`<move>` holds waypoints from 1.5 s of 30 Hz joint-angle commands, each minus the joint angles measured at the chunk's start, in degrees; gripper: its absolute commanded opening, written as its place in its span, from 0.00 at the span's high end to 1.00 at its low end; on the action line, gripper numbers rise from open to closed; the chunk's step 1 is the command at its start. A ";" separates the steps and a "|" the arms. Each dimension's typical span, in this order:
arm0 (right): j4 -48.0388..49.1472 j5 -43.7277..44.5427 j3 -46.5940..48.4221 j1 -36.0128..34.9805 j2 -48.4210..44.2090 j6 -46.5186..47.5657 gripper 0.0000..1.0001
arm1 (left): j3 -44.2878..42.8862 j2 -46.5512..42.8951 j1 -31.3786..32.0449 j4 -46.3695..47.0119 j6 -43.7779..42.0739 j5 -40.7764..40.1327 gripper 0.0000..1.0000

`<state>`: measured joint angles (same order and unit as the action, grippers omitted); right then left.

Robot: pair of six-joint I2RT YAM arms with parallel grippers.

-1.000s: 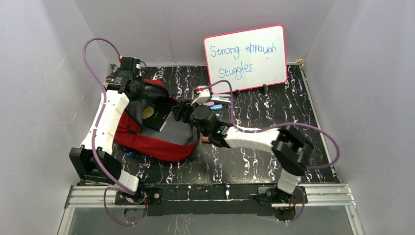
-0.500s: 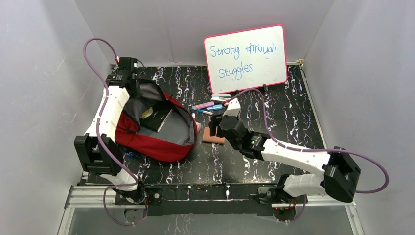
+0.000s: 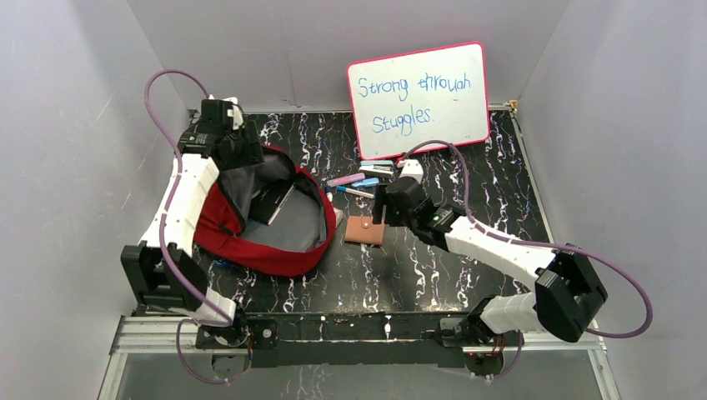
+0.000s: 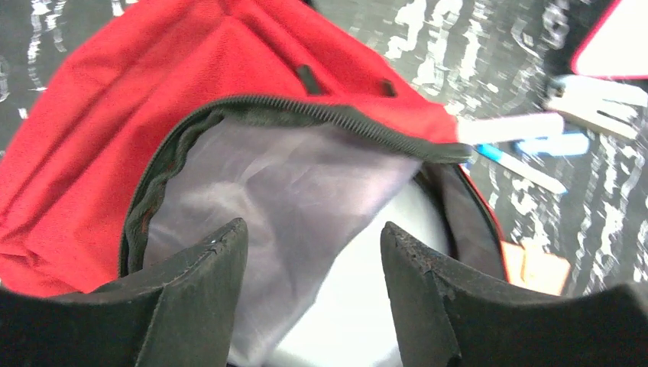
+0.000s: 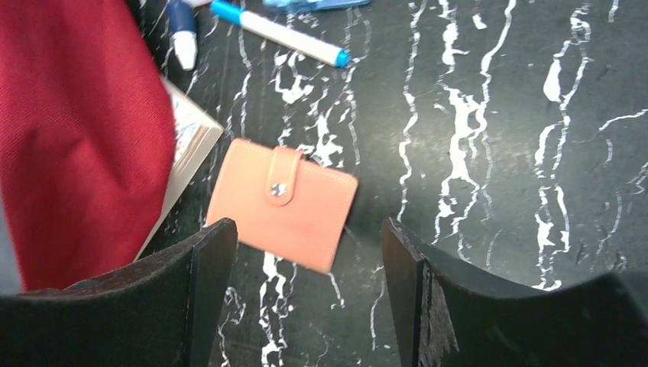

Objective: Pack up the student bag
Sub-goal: Pick up the book from the center of the board.

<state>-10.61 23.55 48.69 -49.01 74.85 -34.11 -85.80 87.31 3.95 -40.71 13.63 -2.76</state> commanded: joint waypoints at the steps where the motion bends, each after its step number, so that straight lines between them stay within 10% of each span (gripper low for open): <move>1: -0.12 -8.89 2.55 5.92 -1.24 -0.65 0.22 | 2.40 -7.74 9.24 0.19 1.80 3.77 0.37; 13: -5.58 -18.64 6.53 12.43 4.12 -0.02 0.13 | 9.82 -6.91 30.61 1.13 9.81 -1.29 0.35; 30: -0.87 -21.97 4.95 12.46 4.53 1.15 0.15 | 17.53 -2.01 38.21 0.73 11.91 -4.95 0.37; 34: 0.88 -25.11 5.15 12.53 5.10 1.39 0.16 | 17.87 -0.84 38.25 0.73 11.87 -5.09 0.58; 37: 2.63 -27.50 5.85 12.47 6.14 1.21 0.18 | 17.11 -1.57 38.16 0.30 11.52 -7.74 0.98; 45: 7.02 -33.04 9.01 12.41 14.00 -2.08 0.25 | 13.18 -4.07 36.25 -4.90 10.37 -20.51 1.00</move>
<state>-8.56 -5.50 53.95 -36.67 85.21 -34.61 -69.14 86.67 41.89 -42.11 24.64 -14.39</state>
